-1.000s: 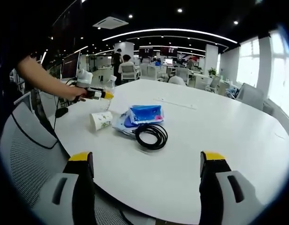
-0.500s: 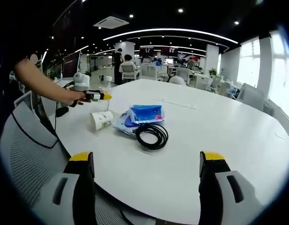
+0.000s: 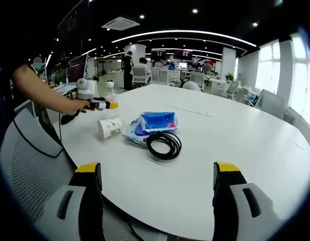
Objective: Arrange the tabletop items into an orderly group along one side of the table until the central work area is clear of visible clutter.
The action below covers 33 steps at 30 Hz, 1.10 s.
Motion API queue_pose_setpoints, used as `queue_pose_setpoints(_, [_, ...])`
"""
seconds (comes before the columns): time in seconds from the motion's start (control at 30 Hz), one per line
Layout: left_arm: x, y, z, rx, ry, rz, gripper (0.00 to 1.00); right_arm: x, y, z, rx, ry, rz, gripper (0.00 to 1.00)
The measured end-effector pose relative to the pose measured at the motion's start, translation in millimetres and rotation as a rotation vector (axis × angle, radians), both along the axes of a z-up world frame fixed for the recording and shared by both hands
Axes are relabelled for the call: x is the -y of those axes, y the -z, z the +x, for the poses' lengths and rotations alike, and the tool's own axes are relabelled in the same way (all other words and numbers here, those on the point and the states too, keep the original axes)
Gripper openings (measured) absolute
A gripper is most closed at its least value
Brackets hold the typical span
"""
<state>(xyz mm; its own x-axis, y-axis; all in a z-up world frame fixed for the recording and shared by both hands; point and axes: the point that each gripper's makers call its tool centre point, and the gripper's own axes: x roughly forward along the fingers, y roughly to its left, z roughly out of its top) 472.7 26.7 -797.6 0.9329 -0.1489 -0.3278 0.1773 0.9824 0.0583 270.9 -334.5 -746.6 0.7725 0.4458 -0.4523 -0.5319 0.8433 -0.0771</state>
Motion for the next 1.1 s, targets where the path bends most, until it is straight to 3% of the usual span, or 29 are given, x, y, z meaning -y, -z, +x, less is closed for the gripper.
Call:
queue_pose_setpoints(0.57, [-5, 1.9, 1.0, -0.048, -0.078, 0.006, 0.39, 0, 1.1, 2, -0.005, -0.004, -0.001, 0.9])
queue_pose_setpoints(0.67, [-6, 0.0, 1.3, -0.044, -0.063, 0.041, 0.4, 0, 1.1, 2, -0.005, -0.005, -0.002, 0.9])
queue_pose_setpoints(0.77, [-3, -7.3, 2.7, -0.032, -0.054, -0.002, 0.42, 2, -0.1, 3, -0.005, -0.001, -0.002, 0.9])
queue_pose_setpoints(0.87, [-5, -12.4, 4.8, -0.028, -0.04, 0.002, 0.43, 3, -0.7, 4, -0.004, -0.002, -0.001, 0.9])
queue_pose_setpoints(1.03, [4, -8.7, 6.2, -0.074, 0.064, 0.013, 0.43, 4, -1.6, 5, -0.005, -0.004, -0.001, 0.9])
queue_pose_setpoints(1.1, [3, -8.3, 6.6, -0.079, 0.096, 0.068, 0.41, 4, -1.7, 5, -0.007, -0.004, -0.001, 0.9])
